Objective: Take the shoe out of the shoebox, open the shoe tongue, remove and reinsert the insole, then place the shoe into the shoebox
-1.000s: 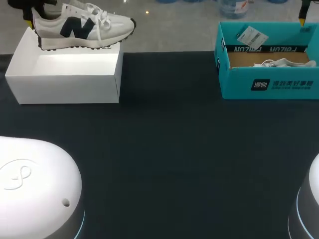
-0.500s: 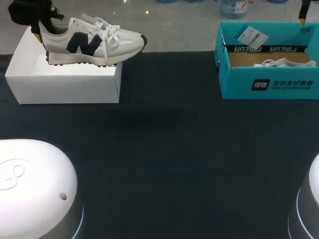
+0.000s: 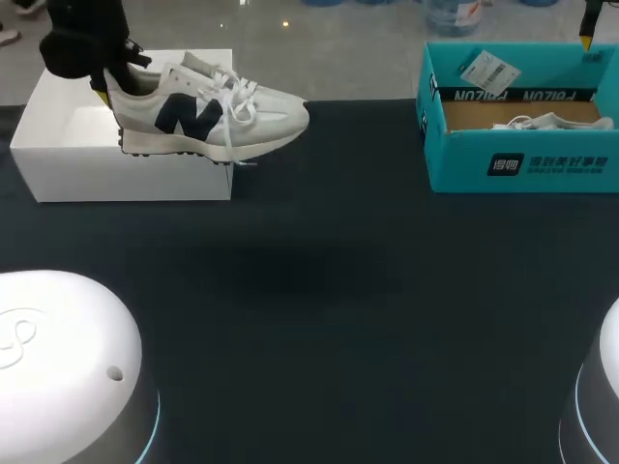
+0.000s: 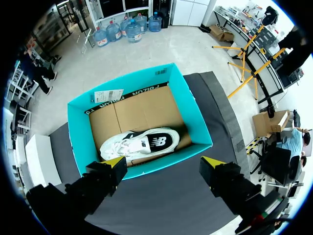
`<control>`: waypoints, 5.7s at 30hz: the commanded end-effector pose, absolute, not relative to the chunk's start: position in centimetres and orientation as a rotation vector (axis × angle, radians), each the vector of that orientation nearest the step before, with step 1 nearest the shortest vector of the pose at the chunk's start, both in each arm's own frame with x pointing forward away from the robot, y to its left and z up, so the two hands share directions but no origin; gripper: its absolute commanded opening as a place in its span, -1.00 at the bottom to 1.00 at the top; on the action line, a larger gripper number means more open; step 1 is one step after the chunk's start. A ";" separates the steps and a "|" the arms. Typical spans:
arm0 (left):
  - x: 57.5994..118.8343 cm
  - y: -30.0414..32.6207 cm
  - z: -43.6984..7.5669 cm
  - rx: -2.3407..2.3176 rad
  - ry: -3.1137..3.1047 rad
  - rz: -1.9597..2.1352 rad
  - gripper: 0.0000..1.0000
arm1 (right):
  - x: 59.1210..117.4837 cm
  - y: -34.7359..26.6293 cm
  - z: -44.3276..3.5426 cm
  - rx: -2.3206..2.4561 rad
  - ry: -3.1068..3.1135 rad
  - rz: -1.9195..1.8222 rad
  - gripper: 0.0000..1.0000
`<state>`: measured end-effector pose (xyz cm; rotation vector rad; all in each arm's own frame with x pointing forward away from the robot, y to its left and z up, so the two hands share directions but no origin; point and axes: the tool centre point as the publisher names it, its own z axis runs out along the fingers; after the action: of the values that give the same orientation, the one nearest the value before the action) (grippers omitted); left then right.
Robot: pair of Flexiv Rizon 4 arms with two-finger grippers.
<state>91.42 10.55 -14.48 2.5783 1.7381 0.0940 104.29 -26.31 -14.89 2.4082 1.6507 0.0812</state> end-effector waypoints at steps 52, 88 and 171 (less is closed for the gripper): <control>86.0 1.3 -17.6 2.678 1.562 0.059 -1.00 | 104.2 -26.3 -14.9 2.408 1.650 0.085 1.00; 77.9 -5.4 -23.8 2.493 2.043 0.370 -1.00 | 104.2 -26.3 -14.9 2.408 1.650 0.085 1.00; 73.4 1.8 -28.0 1.603 2.653 -0.702 1.00 | 104.2 -26.3 -14.9 2.408 1.650 0.085 1.00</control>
<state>73.34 1.79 -27.89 1.5988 2.6522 -0.7008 104.29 -26.31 -14.89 2.4082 1.6508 0.0812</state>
